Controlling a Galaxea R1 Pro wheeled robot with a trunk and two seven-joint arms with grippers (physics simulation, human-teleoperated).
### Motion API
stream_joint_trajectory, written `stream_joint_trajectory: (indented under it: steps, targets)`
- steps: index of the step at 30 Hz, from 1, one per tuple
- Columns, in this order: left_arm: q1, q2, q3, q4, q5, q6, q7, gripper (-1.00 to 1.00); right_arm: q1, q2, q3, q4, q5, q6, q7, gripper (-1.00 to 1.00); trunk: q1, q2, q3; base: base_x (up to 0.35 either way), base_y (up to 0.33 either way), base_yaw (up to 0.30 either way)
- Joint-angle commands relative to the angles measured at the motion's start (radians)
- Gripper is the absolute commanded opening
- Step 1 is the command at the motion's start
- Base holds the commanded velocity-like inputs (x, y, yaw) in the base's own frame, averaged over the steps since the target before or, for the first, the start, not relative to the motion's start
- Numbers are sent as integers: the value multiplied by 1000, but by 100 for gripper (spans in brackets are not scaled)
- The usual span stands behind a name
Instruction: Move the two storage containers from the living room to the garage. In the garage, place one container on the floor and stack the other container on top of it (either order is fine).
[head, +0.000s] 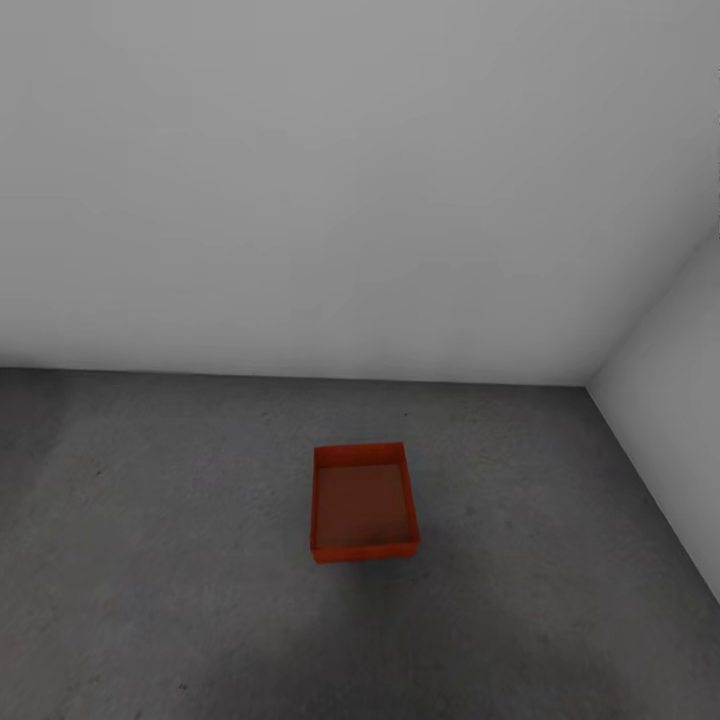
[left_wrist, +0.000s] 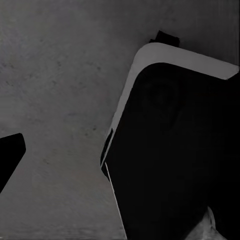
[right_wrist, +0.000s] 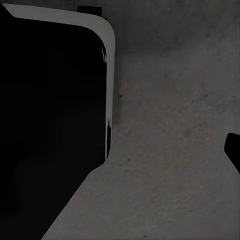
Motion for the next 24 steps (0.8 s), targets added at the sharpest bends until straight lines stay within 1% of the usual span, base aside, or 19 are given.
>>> stream_joint_trajectory:
  steps: [1, 4, 6, 9, 14, 18, 19, 20, 24]
  targets:
    - [16, -7, -4, 0, 6, -1, -29, 100, -1, 0, 7, 3, -3, -6, -2, 100, 0, -1, 1, 0, 0, 0]
    - [37, -12, -5, 0, 7, 6, -80, 100, -1, 1, 7, 3, -4, -5, 9, 100, 0, -1, 6, 0, 0, -21]
    - [43, -14, -5, 0, 7, 8, -93, 100, -1, 1, 7, 3, -5, -3, 26, 100, 0, -1, 9, 0, 0, -48]
    - [59, -16, -6, 0, 7, 5, -102, 100, 4, 0, 7, 3, -6, 0, 55, 100, 0, -1, 14, 0, 0, -59]
    - [79, -15, -6, 0, 6, -4, -106, 100, 30, 1, 8, 3, -4, -2, 75, 100, 0, -1, 22, 0, 0, -66]
    - [83, -3, -6, 0, 8, -6, -107, 100, 38, 0, 7, 3, -4, -6, 77, 100, 0, -1, 28, 0, 0, -67]
    - [86, 10, -6, 0, 10, -6, -106, 100, 40, -1, 7, 3, -5, -7, 77, 100, 0, -1, 30, 0, 0, -21]
    - [86, 15, -6, 0, 11, -6, -106, 100, 40, -1, 7, 3, -6, -7, 77, 100, 0, -1, 31, 0, 0, -14]
    - [88, 22, -6, 0, 11, -6, -106, 100, 40, 0, 7, 3, -7, -8, 77, 100, 0, -1, 38, 0, 0, -6]
